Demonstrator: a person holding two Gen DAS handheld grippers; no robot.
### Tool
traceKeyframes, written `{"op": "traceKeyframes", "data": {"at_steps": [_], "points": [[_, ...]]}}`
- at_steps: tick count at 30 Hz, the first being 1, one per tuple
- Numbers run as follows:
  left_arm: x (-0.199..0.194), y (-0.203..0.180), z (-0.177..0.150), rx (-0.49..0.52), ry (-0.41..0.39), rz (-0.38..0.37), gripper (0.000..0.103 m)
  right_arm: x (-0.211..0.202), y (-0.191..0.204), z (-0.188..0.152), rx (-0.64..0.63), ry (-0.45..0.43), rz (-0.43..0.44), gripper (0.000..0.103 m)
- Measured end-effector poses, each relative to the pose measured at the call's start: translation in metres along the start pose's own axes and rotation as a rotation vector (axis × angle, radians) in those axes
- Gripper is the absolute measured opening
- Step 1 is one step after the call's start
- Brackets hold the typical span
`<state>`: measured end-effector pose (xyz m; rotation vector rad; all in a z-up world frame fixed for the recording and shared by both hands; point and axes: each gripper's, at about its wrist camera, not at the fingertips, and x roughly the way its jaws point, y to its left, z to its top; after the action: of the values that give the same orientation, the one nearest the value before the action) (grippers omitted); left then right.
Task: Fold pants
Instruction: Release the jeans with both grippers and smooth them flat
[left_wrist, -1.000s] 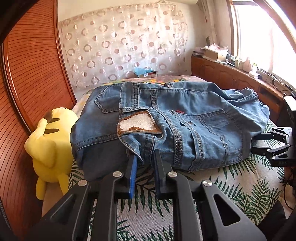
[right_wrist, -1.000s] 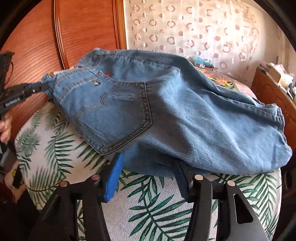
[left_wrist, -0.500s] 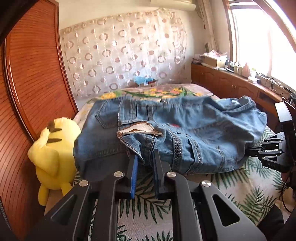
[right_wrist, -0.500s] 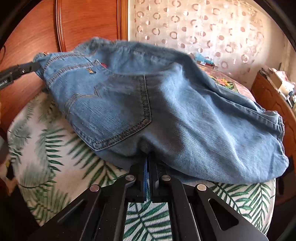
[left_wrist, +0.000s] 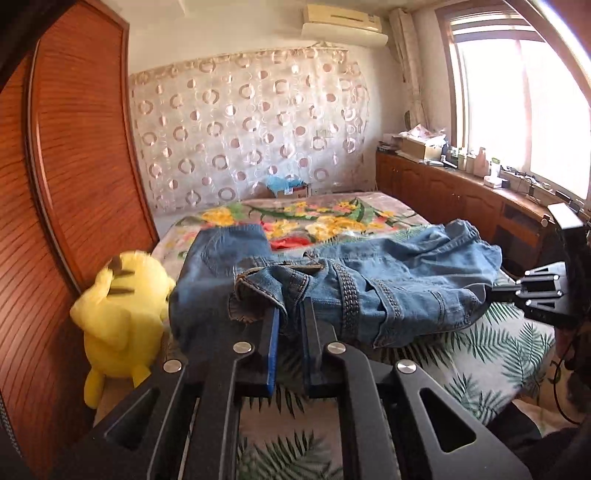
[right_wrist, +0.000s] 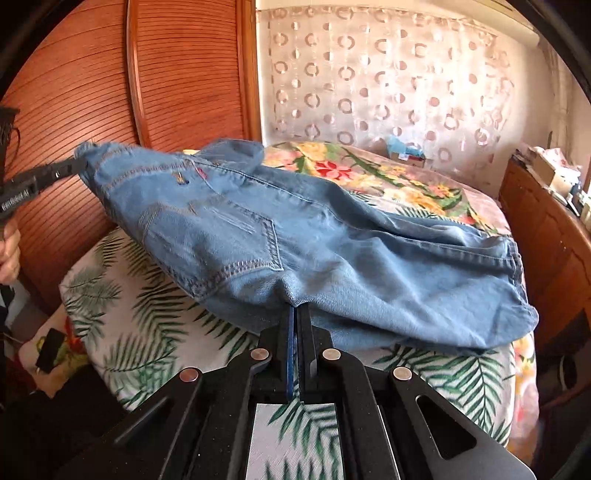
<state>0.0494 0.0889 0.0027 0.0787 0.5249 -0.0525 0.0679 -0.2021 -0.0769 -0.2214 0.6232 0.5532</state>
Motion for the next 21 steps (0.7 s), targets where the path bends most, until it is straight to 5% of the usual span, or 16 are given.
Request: {"op": "traceKeyframes", "data": {"at_steps": [8,12,21], "points": [[0.021,-0.004,-0.052,-0.039,0.156,-0.013,0.012,0.004,-0.012,-0.021,0.046,0.042,0.023,0.001],[0.019,-0.012,-0.058,-0.036,0.171,-0.02,0.015,0.006,-0.022,-0.02,0.088,0.046,0.048,0.003],[0.011,-0.023,-0.048,-0.028,0.158,-0.055,0.045,-0.023,-0.042,-0.027,0.15,0.003,0.003,0.011]]}}
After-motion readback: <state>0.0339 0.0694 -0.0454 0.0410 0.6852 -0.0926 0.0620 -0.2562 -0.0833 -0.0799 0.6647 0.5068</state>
